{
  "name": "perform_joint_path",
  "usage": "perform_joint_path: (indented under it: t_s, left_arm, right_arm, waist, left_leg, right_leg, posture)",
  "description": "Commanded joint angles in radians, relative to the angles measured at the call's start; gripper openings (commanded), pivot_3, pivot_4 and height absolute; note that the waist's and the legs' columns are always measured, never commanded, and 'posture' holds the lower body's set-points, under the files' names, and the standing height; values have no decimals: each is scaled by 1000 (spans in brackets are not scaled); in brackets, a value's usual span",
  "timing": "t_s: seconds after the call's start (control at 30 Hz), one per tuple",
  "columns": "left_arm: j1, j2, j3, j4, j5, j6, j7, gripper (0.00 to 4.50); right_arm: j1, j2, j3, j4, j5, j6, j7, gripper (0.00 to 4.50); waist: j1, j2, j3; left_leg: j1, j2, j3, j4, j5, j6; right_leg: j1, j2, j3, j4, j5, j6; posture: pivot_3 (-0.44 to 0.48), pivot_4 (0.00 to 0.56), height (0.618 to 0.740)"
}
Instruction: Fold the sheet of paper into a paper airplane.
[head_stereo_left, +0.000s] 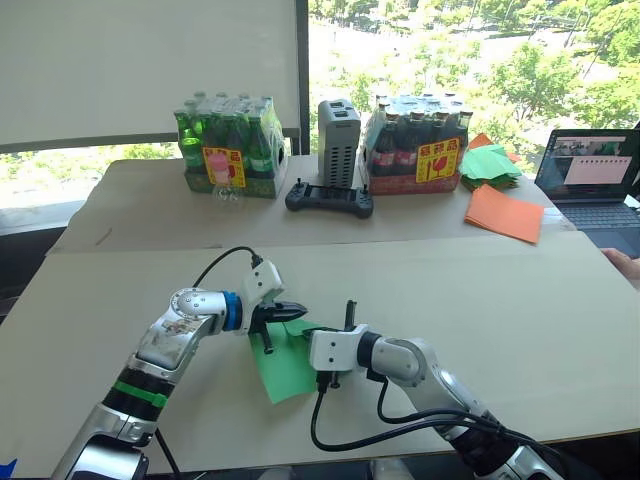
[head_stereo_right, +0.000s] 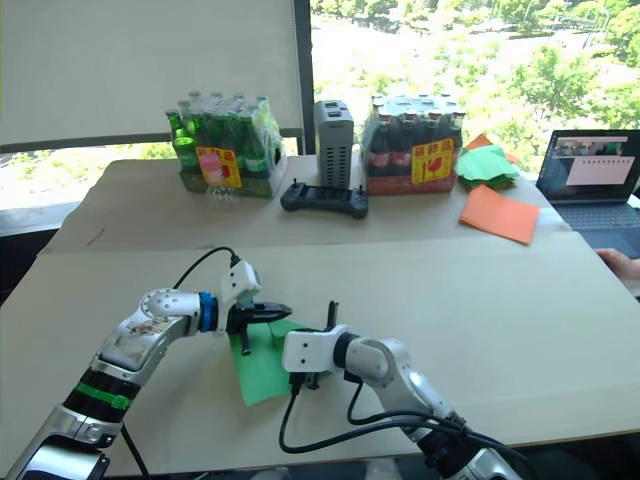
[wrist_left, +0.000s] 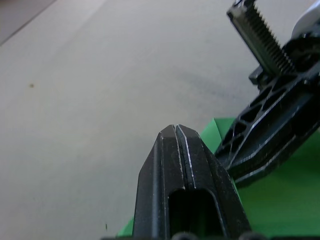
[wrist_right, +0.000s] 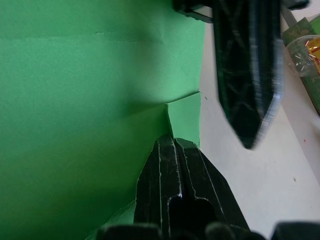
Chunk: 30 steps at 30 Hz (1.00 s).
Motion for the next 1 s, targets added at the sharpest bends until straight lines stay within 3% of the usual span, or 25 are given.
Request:
perform_joint_path:
  t_s: [0.03, 0.53, 0.73, 0.83, 1.0]
  left_arm:
    - [14, 17, 24, -9, 18, -33, 4, 0]
    - [44, -10, -6, 81, 110, -110, 23, 0]
    - [42, -18, -11, 106, 127, -124, 29, 0]
    - [39, -23, -14, 110, 129, -126, 31, 0]
    - [34, -30, -14, 114, 131, -129, 33, 0]
  right_arm:
    - [0, 2, -12, -26, -6, -9, -6, 23]
    - [16, -6, -17, -47, 13, -22, 12, 23]
    - [18, -11, -26, -57, 35, -19, 24, 1999]
    - [7, 14, -80, -100, 143, 55, 74, 2991]
    - [-55, 89, -187, -119, 311, 209, 110, 2991]
  waist:
    - [3, 0, 0]
    - [3, 0, 0]
    - [3, 0, 0]
    - [4, 0, -1]
    - [4, 0, -1]
  left_leg:
    - [0, 0, 0, 0, 0, 0]
    - [0, 0, 0, 0, 0, 0]
    - [1, 0, 0, 0, 0, 0]
    - [2, 0, 0, 1, 0, 0]
    - [2, 0, 0, 1, 0, 0]
  right_leg:
    - [0, 0, 0, 0, 0, 0]
    - [0, 0, 0, 0, 0, 0]
    - [1, 0, 0, 0, 0, 0]
    - [2, 0, 0, 1, 0, 0]
    - [2, 0, 0, 2, 0, 0]
  posture:
    - [0, 150, 675]
    - [0, 150, 675]
    - [0, 150, 675]
    - [0, 150, 675]
    - [0, 150, 675]
